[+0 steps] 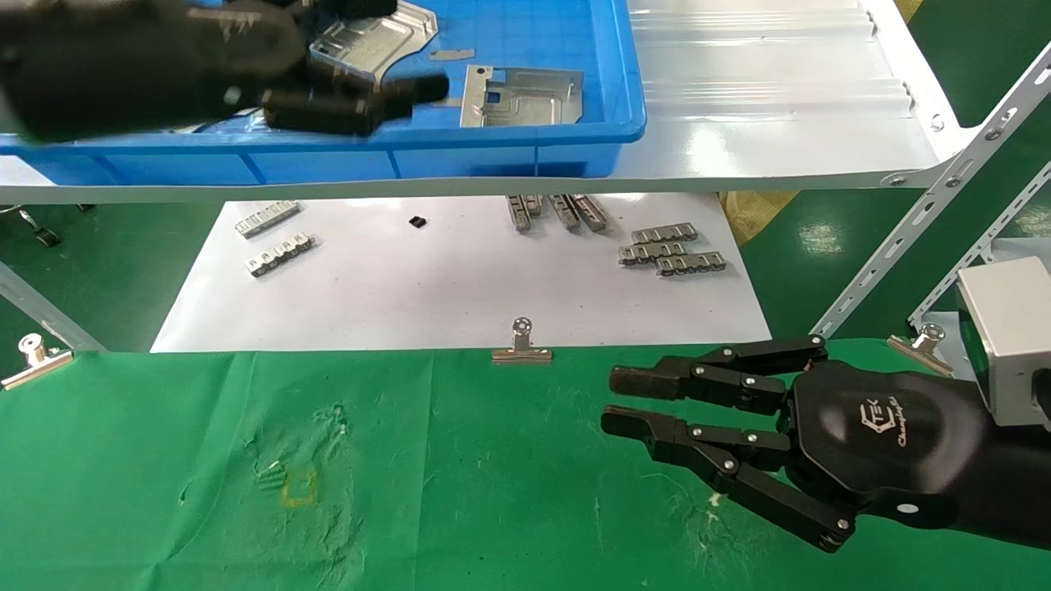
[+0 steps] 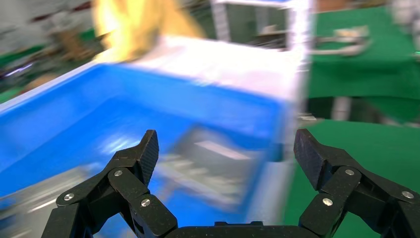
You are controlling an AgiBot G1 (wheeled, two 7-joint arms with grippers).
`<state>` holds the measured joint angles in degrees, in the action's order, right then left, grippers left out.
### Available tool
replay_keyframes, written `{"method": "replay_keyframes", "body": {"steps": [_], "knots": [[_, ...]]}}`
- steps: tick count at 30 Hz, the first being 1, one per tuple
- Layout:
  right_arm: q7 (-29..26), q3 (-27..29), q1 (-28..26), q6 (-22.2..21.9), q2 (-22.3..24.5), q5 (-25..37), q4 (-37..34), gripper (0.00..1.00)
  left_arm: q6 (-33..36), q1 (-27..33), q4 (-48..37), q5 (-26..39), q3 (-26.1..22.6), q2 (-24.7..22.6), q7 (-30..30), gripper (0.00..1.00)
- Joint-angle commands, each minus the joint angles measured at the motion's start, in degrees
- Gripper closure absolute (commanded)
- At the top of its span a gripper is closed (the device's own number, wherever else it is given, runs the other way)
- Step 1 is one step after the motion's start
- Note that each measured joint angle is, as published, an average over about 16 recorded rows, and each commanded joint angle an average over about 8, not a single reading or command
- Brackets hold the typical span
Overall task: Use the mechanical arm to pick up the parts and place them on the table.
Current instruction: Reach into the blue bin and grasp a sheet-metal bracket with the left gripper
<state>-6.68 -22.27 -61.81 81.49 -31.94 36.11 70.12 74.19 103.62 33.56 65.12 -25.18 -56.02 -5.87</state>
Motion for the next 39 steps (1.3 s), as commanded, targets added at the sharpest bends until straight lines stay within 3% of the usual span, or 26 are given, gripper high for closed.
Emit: {"method": "replay_keyframes", "body": {"steps": [1, 6, 8, 15, 39], "knots": [[0.0, 0.0, 0.0, 0.0, 0.0, 0.0, 0.0, 0.00, -3.2, 4.1, -7.3, 3.3, -1.2, -3.0, 1.6, 0.19], [0.0, 0.0, 0.0, 0.0, 0.0, 0.0, 0.0, 0.00, -15.8, 8.9, -18.8, 7.4, -2.4, -8.0, 3.9, 0.81], [0.0, 0.0, 0.0, 0.0, 0.0, 0.0, 0.0, 0.00, -19.5, 10.1, -22.0, 8.5, -2.8, -9.4, 4.3, 1.00], [0.0, 0.0, 0.0, 0.0, 0.0, 0.0, 0.0, 0.00, -25.3, 12.8, -28.8, 11.4, -4.5, -12.1, 4.9, 1.00], [0.0, 0.0, 0.0, 0.0, 0.0, 0.0, 0.0, 0.00, -24.4, 13.6, -32.6, 12.2, -5.1, -12.9, 6.8, 1.00]]}}
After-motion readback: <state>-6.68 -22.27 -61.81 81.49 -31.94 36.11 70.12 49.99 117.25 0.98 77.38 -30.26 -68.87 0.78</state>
